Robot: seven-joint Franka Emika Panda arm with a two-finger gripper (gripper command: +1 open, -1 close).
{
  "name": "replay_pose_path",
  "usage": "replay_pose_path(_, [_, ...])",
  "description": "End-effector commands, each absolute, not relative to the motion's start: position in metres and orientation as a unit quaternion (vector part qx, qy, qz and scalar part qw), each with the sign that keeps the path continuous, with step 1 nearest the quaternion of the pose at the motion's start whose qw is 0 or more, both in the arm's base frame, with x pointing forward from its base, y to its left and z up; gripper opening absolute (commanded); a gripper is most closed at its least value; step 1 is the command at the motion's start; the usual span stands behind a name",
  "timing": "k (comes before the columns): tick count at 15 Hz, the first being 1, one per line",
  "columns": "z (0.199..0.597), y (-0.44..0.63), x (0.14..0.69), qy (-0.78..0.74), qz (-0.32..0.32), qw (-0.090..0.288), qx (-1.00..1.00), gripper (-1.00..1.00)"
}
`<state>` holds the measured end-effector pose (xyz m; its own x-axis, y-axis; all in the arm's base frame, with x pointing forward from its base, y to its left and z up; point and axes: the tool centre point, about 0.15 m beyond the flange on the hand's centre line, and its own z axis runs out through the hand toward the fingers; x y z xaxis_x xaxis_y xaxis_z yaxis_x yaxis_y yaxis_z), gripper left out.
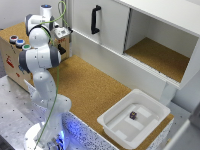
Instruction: Go open the drawer
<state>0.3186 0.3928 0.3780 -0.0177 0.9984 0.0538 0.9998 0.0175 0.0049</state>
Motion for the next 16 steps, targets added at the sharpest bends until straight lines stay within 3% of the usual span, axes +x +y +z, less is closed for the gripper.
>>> replay_pose_path(1, [0.350, 0.391, 0.340, -0.713, -0.030, 0.019, -0.700, -1.00])
replay_pose_path(7, [0.340, 0.380, 0.349, -0.698, -0.024, 0.031, -0.715, -1.00])
replay_pose_path(16, [0.326, 0.362, 0.352, -0.690, -0.012, 0.012, -0.724, -1.00])
